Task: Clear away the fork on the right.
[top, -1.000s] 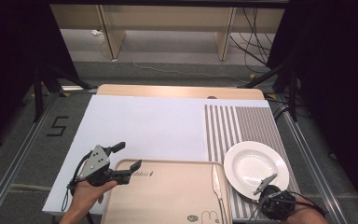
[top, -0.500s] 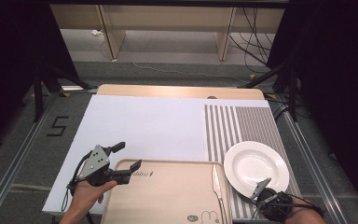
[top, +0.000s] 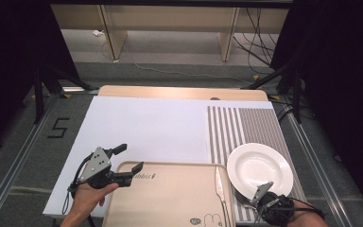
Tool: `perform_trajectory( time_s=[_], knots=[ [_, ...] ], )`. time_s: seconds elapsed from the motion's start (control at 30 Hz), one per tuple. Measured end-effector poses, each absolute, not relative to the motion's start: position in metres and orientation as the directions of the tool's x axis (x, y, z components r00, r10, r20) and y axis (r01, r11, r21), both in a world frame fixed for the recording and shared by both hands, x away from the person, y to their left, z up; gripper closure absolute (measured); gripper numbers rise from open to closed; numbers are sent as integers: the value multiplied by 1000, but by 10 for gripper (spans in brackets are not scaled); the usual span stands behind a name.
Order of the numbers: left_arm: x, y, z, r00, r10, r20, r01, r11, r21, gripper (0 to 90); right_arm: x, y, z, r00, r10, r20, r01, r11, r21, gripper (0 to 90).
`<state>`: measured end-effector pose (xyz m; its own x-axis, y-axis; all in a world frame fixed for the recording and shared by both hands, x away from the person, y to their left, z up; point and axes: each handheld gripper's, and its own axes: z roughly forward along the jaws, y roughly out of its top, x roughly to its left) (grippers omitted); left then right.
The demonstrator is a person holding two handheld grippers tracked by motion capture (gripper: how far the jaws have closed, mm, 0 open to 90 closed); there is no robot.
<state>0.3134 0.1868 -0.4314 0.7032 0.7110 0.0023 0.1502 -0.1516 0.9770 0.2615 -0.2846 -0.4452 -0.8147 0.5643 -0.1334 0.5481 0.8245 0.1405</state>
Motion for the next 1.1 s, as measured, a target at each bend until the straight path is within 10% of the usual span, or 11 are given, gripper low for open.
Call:
perform_trajectory(
  time_s=[1.1],
  knots=[
    [314,188,-431,700,714,-2,153,-147,977,172,268,-230,-409,-820,562,113,537,685,492,851]
  ],
)
